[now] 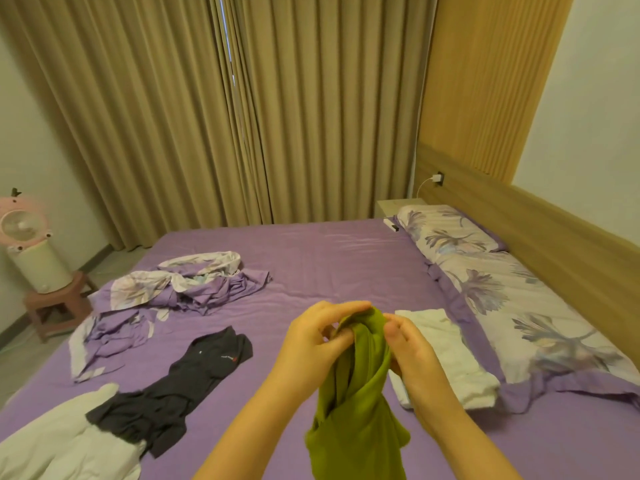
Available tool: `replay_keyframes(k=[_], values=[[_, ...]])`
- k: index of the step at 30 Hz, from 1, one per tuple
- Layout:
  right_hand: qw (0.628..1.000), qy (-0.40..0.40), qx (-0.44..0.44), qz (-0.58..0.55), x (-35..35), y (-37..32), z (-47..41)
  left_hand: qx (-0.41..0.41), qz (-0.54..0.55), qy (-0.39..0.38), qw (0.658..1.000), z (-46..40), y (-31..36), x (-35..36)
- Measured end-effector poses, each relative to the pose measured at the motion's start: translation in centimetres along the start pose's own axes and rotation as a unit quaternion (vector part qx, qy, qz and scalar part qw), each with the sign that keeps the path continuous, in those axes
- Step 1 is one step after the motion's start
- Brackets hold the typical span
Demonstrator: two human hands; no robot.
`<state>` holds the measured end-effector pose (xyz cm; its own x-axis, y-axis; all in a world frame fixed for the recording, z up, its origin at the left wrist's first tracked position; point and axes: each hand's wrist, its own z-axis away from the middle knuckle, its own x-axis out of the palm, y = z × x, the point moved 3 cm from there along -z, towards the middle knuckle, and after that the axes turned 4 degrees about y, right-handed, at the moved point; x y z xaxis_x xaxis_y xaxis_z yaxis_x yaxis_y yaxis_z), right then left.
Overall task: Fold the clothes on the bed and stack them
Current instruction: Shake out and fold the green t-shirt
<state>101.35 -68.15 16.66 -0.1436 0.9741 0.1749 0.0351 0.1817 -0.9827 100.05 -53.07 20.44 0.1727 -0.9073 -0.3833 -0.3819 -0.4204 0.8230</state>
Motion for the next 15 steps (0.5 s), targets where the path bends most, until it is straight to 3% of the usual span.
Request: replay_keyframes(k=[5, 10, 15], values=[[0.999, -0.029, 0.035, -0.014, -0.4, 1.7, 1.9, -0.004, -0.043, -0.086, 0.995, -1.5, 0.6, -1.6], [0.997, -0.070, 0.009, 0.032, -1.8, -0.3, -0.1, -0.091, -0.018, -0.171, 0.981, -2.1, 1.1, -4.2], [0.990, -0.083, -0.032, 0.113, -0.7, -1.7, -3.1, -0.134, 0.029, -0.141, 0.980, -1.9, 1.9, -3.9]])
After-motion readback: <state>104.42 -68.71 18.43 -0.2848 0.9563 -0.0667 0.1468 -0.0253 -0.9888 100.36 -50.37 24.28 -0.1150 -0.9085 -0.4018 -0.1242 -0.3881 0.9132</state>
